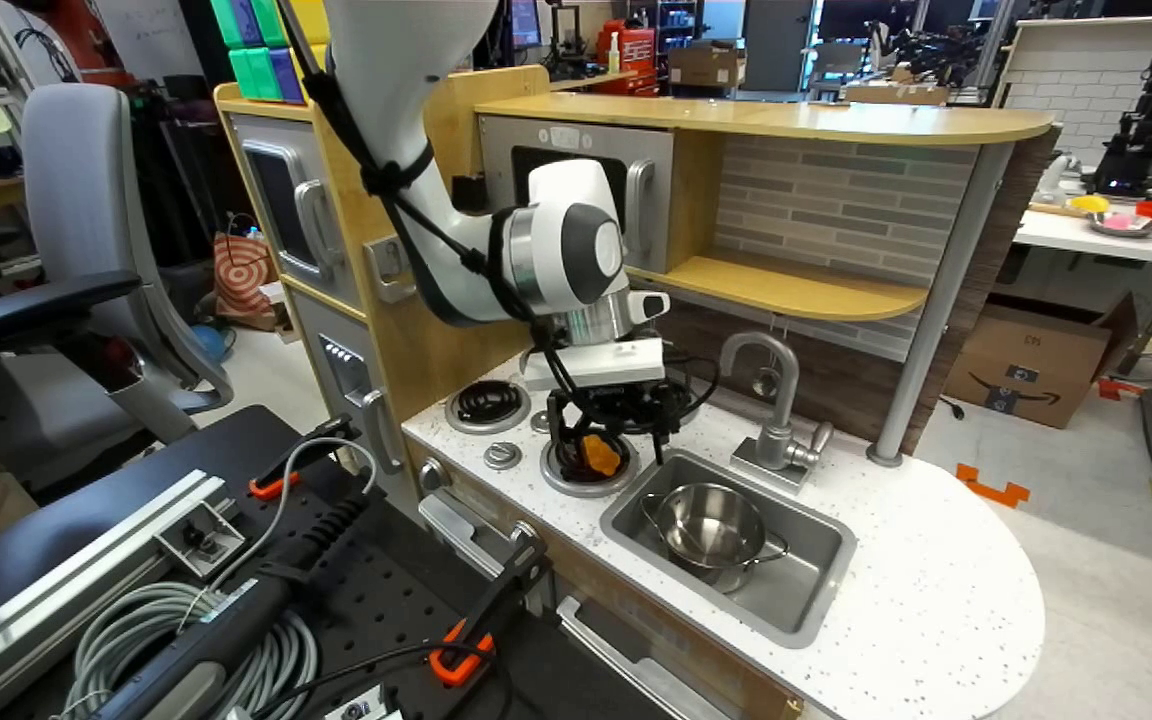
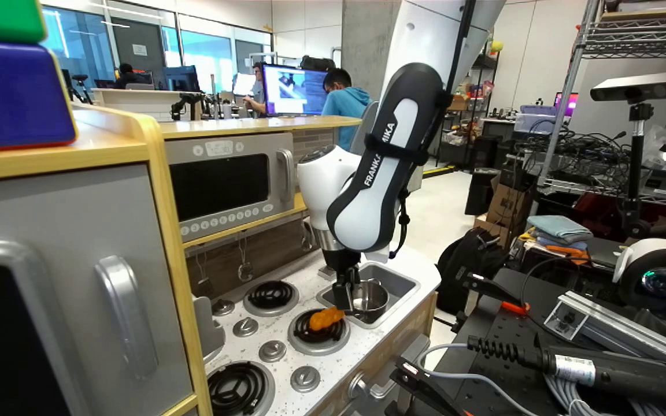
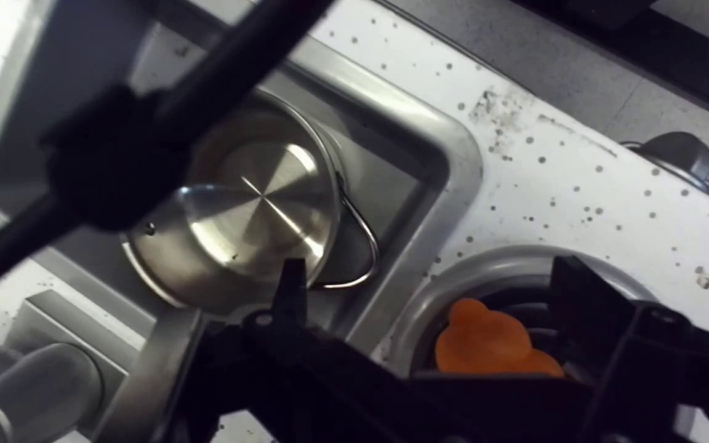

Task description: Remove the orange object from the stove and put it inside the silver pot in the sink

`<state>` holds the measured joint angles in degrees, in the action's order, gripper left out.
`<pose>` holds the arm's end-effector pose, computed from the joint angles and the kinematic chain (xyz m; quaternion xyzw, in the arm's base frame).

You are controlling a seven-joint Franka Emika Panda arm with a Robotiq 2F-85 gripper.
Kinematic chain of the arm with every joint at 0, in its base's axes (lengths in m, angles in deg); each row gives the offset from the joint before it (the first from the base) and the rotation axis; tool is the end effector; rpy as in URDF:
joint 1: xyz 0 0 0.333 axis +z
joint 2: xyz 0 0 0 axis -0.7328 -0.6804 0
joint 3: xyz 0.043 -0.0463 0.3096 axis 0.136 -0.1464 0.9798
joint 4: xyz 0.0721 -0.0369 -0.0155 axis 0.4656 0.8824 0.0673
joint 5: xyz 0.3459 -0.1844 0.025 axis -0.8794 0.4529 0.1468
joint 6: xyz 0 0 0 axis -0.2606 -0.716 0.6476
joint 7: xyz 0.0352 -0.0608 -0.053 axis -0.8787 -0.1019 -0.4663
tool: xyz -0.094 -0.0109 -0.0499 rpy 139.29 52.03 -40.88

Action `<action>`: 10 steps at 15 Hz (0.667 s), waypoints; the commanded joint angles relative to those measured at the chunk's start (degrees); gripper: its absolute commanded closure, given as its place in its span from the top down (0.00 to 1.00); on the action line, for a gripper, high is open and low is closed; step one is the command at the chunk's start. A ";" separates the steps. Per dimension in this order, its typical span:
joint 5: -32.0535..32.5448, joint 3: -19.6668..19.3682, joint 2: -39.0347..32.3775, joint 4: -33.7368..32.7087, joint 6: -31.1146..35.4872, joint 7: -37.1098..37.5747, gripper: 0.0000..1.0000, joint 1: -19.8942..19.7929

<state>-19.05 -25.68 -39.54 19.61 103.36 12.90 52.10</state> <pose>0.5911 -0.0006 0.0261 0.9517 0.2702 -0.0653 0.1300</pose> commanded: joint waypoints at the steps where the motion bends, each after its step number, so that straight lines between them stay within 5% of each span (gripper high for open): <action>1: -1.73 1.34 -2.25 1.54 9.68 -0.12 1.00 -1.22; 10: -3.39 2.25 -5.78 2.97 24.07 -3.12 1.00 -1.96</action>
<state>-20.94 -24.83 -44.27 22.24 122.51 12.55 51.64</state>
